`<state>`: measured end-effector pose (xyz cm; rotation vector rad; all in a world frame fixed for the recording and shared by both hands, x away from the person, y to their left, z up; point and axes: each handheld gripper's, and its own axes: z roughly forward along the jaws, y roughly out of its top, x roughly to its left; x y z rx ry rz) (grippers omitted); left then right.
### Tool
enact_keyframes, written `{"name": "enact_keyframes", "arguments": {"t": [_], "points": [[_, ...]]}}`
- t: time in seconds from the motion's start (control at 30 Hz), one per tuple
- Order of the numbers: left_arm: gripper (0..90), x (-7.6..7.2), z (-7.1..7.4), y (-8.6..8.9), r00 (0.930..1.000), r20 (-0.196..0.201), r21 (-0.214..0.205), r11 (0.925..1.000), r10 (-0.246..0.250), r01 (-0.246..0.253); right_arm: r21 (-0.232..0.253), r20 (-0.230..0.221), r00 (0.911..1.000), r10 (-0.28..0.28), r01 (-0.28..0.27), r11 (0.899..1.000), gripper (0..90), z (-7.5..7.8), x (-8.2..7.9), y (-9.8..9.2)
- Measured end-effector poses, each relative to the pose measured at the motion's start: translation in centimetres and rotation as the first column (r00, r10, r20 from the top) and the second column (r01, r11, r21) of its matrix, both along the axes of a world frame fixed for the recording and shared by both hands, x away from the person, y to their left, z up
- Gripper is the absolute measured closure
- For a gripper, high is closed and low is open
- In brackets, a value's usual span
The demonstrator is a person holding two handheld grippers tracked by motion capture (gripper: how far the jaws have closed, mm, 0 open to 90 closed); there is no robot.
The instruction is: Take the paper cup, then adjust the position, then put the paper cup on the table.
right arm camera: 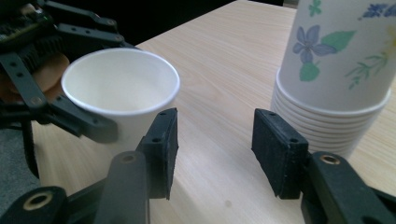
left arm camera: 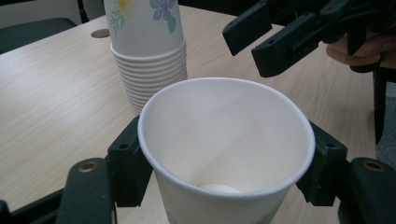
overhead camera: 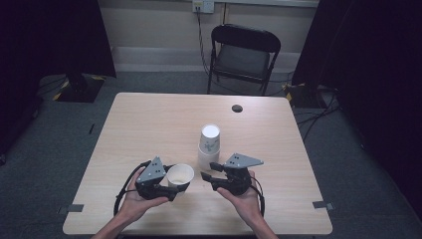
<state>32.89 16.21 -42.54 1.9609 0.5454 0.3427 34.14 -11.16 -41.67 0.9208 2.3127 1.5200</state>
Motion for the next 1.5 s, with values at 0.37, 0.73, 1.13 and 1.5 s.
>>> {"name": "enact_keyframes", "arguments": {"t": [0.37,0.73,1.13,1.5], "points": [[32.5,0.4,1.2,1.1,0.999,0.012,-0.047,0.998,0.043,-0.042,-0.021,0.008,0.9993,-0.037,0.037,0.999,50.3,-0.3,-0.5,-1.8],[32.3,1.2,1.3,3.1,0.9933,0.0,-0.052,0.9919,0.116,-0.116,-0.066,-0.004,0.9947,-0.103,0.102,0.993,39.3,-1.6,-0.7,-5.0],[30.9,3.0,1.1,6.1,0.9695,-0.017,-0.05,0.9682,0.244,-0.245,-0.155,-0.071,0.9664,-0.247,0.234,0.96,26.4,-4.9,-0.1,-10.6],[31.4,6.0,0.9,6.4,0.9484,0.002,-0.021,0.9482,0.317,-0.317,-0.287,-0.1,0.9426,-0.319,0.279,0.916,22.9,-6.9,1.1,-11.7]]}}
